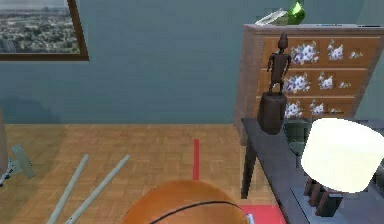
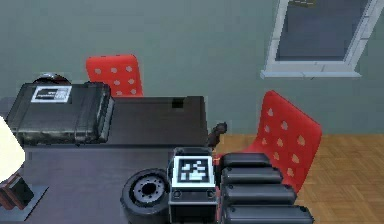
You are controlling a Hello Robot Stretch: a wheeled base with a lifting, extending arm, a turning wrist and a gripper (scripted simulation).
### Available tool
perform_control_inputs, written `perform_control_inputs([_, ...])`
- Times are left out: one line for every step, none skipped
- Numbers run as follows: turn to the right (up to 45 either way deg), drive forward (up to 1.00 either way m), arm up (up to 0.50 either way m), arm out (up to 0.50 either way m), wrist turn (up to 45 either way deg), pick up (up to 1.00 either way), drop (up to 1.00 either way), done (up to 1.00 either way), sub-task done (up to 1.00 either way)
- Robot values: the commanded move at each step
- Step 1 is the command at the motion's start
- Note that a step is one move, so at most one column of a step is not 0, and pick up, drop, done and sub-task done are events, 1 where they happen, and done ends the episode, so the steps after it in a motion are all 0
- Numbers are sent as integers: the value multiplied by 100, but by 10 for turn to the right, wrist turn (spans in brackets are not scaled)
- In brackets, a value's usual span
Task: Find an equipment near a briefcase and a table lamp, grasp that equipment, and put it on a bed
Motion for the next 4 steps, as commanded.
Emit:
perform_control_inputs([450,0,0,0,0,0,0,0,0])
perform_control_inputs([450,0,0,0,0,0,0,0,0])
perform_control_inputs([450,0,0,0,0,0,0,0,0])
perform_control_inputs([120,0,0,0,0,0,0,0,0])
